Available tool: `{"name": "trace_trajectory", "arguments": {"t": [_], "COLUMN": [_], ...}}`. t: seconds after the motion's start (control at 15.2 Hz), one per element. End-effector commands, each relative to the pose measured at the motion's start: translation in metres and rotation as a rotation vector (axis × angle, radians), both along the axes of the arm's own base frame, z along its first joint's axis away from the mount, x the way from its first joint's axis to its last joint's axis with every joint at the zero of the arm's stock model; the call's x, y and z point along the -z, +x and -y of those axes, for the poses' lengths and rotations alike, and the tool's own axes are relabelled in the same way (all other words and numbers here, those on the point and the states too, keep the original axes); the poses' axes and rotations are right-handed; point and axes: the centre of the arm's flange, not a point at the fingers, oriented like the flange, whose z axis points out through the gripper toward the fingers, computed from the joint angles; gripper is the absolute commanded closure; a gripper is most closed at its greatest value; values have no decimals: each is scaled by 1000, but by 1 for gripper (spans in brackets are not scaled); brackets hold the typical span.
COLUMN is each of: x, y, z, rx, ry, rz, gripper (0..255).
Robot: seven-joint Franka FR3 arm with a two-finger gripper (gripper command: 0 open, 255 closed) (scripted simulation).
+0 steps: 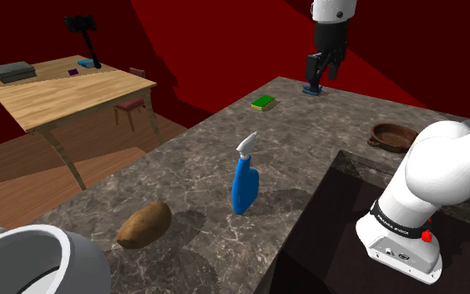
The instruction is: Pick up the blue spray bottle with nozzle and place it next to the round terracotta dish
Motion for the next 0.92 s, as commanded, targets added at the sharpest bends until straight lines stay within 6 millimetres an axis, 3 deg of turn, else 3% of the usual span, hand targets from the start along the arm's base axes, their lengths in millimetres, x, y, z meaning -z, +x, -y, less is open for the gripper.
{"name": "trace_trajectory", "arguments": {"t": [0.0,0.86], "x": [0,108], "y": [0,16], "z": [0,-85], "rx": [0,654], "ry": [0,238], "rz": [0,-96], "gripper": [0,0]}}
